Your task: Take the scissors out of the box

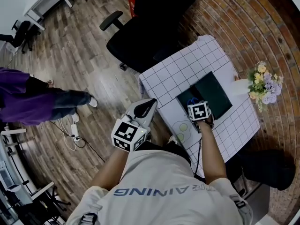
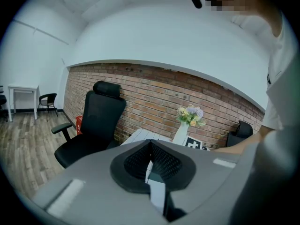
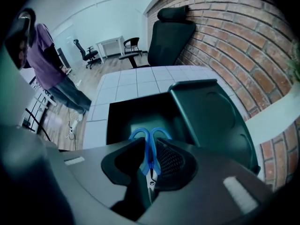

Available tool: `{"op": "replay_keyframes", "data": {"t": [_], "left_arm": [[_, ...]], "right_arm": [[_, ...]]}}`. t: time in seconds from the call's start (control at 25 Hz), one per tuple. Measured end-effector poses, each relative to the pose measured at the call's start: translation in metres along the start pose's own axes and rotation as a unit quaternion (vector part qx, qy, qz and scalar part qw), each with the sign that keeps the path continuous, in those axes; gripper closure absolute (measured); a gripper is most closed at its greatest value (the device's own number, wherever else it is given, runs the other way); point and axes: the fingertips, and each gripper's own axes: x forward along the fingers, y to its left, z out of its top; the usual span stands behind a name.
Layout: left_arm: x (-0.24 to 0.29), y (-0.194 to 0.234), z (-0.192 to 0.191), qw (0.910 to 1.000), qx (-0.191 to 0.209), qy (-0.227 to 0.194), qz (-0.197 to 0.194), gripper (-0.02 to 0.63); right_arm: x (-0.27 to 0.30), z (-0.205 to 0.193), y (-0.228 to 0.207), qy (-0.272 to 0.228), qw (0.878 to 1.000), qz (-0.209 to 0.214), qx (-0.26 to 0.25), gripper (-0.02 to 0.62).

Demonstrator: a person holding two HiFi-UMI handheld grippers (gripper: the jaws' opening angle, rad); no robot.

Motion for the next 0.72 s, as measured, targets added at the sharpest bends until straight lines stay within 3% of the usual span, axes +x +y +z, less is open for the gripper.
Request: {"op": "replay_keyframes", "data": {"t": [0.4,0.72], "left_arm": [[0.010,-0.030,0.022,0.9993,0.020,-0.021,-0.024,0.603],[0.019,-0.070,0.042,0.9975,0.039,-0.043,-0.040,0.603]], "right_arm": [[-0.096,0.030,0.004,-0.151,0.988,0.002,0.013,0.499],[-0.193,0.043,-0.020,-0.287,0.956,-0.006,0.051,0.500]]}}
